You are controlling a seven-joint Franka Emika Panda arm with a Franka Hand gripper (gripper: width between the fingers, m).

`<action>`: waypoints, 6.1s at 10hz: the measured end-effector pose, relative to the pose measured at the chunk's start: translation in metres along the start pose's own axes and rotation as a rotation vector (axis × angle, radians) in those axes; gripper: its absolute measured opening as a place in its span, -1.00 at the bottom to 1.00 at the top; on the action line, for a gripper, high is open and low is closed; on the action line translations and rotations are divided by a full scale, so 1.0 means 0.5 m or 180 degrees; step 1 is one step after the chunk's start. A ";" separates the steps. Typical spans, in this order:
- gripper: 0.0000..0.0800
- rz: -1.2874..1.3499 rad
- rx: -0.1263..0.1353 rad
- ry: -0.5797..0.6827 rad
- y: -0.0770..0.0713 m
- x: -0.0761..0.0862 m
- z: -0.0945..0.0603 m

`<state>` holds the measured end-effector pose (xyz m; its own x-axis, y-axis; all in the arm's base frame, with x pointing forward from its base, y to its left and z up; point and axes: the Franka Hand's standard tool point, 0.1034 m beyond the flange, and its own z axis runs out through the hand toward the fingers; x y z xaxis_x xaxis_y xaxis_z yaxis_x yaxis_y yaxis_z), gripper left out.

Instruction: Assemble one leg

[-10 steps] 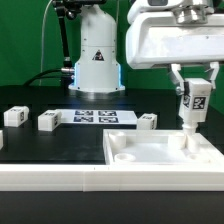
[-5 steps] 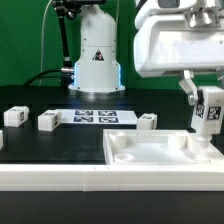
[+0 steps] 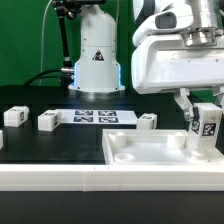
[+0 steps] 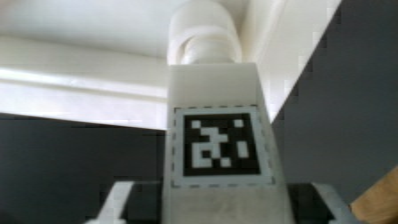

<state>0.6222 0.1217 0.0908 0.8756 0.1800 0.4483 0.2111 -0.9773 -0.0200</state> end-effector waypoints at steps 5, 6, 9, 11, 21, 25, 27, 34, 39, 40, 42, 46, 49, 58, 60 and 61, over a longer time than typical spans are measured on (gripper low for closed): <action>-0.27 0.0000 -0.0009 0.0072 0.000 -0.010 0.016; -0.07 -0.0001 -0.0008 0.0071 -0.001 -0.011 0.016; 0.57 -0.0001 -0.0008 0.0071 -0.001 -0.011 0.016; 0.61 -0.0001 -0.0008 0.0071 -0.001 -0.011 0.016; 0.62 -0.0010 0.0072 -0.0710 -0.003 0.007 -0.008; 0.62 0.0040 0.0142 -0.1498 -0.004 0.002 -0.014; 0.62 0.0029 0.0138 -0.1389 -0.003 0.018 -0.005; -0.28 0.0071 0.0130 -0.1397 -0.003 0.017 -0.004; -0.28 0.0886 -0.0053 -0.1337 0.001 0.019 -0.001; -0.28 0.1148 -0.0110 -0.1250 0.002 0.022 0.000; -0.27 0.1729 -0.0238 -0.1200 0.007 0.022 0.000; -0.27 0.2965 -0.0468 -0.1054 0.016 0.021 0.001; -0.27 0.3640 -0.0612 -0.0985 0.022 0.019 0.000; 0.62 0.2599 -0.0400 -0.1140 -0.007 0.006 0.010; 0.62 0.1910 -0.0278 -0.1184 -0.002 -0.001 0.018; 0.62 0.1662 -0.0231 -0.1191 -0.003 -0.001 0.019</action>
Offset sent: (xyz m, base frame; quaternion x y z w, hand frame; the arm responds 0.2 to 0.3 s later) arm -0.0072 0.0021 -0.0223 -0.0182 0.0082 -0.0064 0.9998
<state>0.6256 0.1241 0.0820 0.9502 -0.3069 0.0537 -0.3019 -0.9495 -0.0848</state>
